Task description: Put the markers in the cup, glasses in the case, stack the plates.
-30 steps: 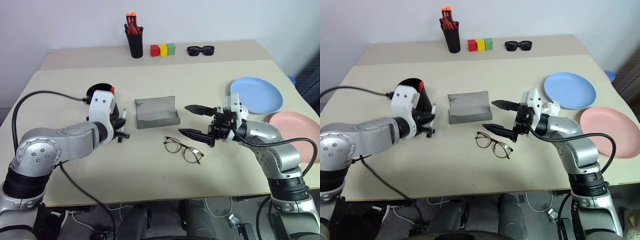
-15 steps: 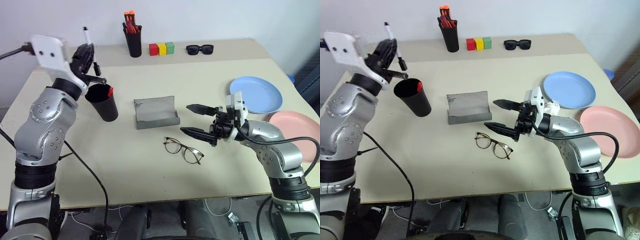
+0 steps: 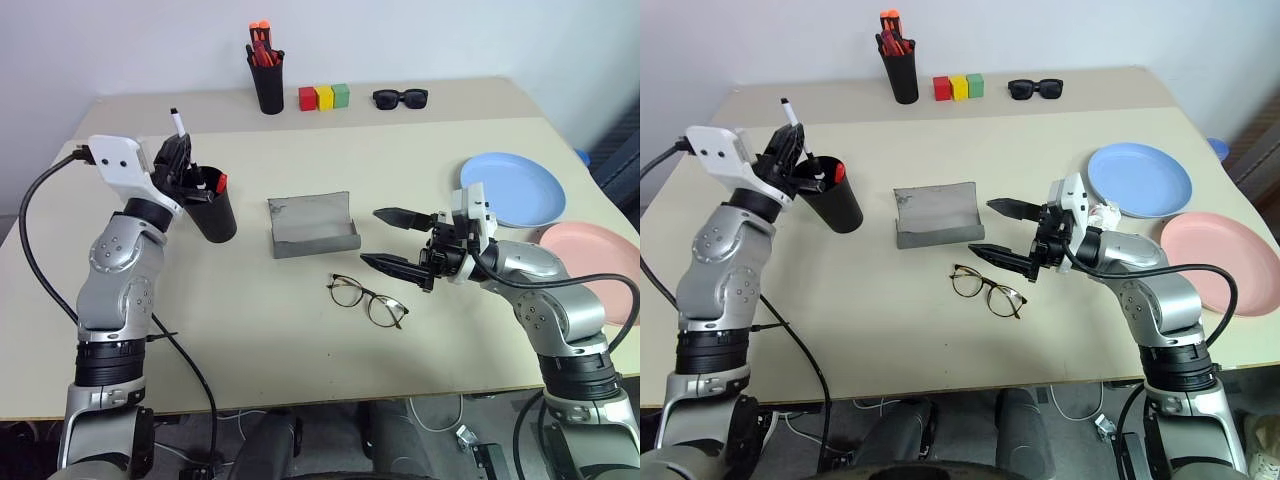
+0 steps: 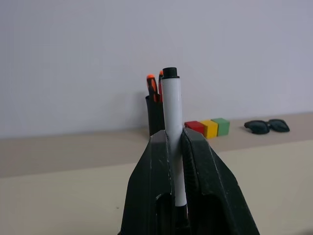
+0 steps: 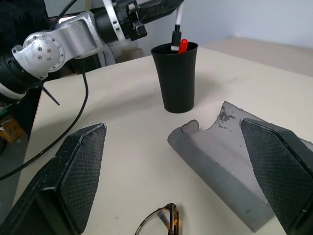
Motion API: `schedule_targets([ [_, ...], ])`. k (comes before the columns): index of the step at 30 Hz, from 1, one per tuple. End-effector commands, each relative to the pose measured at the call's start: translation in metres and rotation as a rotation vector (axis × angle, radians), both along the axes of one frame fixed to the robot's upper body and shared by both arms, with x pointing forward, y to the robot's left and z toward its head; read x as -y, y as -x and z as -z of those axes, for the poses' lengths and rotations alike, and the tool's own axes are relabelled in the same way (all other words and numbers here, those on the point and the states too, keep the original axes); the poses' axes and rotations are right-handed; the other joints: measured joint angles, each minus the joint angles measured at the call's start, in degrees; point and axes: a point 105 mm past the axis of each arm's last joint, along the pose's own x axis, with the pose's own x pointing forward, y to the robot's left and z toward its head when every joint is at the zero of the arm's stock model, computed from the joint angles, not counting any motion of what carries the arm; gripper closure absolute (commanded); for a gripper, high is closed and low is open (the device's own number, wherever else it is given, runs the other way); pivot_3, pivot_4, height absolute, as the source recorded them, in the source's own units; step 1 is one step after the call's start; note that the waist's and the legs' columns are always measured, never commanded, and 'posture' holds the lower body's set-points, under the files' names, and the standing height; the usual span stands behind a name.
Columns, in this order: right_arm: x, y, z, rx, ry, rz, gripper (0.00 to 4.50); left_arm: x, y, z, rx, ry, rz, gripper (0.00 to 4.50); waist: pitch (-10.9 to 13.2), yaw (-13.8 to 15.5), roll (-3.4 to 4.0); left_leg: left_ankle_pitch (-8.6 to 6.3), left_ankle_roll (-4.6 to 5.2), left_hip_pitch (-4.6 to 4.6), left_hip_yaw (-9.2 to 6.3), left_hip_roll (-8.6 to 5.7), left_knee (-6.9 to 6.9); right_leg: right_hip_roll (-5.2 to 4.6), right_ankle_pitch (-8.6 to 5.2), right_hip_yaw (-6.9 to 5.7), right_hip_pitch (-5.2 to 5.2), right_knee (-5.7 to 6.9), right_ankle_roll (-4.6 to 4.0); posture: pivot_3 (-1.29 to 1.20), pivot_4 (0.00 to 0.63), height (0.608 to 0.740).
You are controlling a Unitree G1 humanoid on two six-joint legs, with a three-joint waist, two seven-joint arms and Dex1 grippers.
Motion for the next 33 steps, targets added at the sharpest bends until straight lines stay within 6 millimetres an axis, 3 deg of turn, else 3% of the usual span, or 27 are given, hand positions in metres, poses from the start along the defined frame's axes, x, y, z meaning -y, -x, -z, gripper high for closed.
schedule_targets([
  [1,0.0,0.004,-0.013,0.064,-0.001,-0.004,0.0,-0.008,0.007,-0.009,0.056,-0.019,-0.044,3.27,0.0,0.07,0.0,0.0,0.0,-0.01,0.0,0.0,0.0,0.0,0.0,0.0,0.0,0.0,0.0,0.0,0.15,0.74],
  [8,-0.001,0.003,-0.014,0.063,-0.004,-0.001,0.0,-0.001,0.009,-0.012,0.064,-0.013,0.002,0.1,0.0,0.12,0.0,0.0,0.0,-0.01,0.0,0.0,0.01,0.0,0.01,0.0,0.0,0.01,-0.01,0.0,0.15,0.74],
  [11,-0.001,0.002,-0.013,0.064,-0.006,0.004,0.0,0.013,0.011,-0.02,0.073,-0.023,0.101,0.1,0.0,0.12,0.0,0.0,0.0,-0.01,0.0,0.0,0.01,0.0,0.01,0.0,0.0,0.01,-0.01,0.0,0.15,0.74],
  [14,-0.001,0.001,-0.013,0.065,-0.01,0.007,0.0,0.052,0.02,-0.026,0.033,-0.04,0.39,0.1,0.0,0.12,0.0,0.0,0.0,-0.03,-0.01,0.0,0.02,0.0,0.01,-0.01,0.0,0.02,-0.01,0.0,0.15,0.74],
  [19,0.0,-0.002,-0.013,0.072,-0.008,0.017,0.0,0.098,0.033,-0.003,-0.153,-0.181,0.731,0.1,-0.01,-0.15,0.02,-0.02,0.04,-0.03,-0.01,-0.01,0.04,0.0,0.01,-0.01,0.0,0.04,0.0,0.0,0.15,0.74],
  [23,0.006,-0.003,-0.01,0.074,0.014,0.031,0.0,0.114,0.026,0.024,-0.314,-0.261,0.806,0.1,-0.01,-0.43,0.02,-0.02,0.06,0.0,0.01,-0.01,0.04,0.02,0.02,-0.01,0.0,0.06,-0.01,0.0,0.15,0.74],
  [30,0.024,-0.002,-0.001,0.066,0.07,0.073,0.0,0.137,-0.012,0.055,-0.382,-0.39,0.728,0.1,0.0,0.12,0.0,-0.01,0.04,0.0,0.0,-0.02,0.05,0.02,0.03,-0.01,0.02,0.04,-0.02,0.0,0.15,0.74],
  [33,0.021,0.001,-0.002,0.072,0.061,0.078,0.0,0.151,-0.011,0.074,-0.471,-0.402,0.797,0.1,0.0,-0.06,0.0,-0.01,0.04,-0.04,0.0,-0.01,0.05,0.02,0.03,-0.01,-0.01,0.02,-0.01,0.0,0.15,0.74],
])
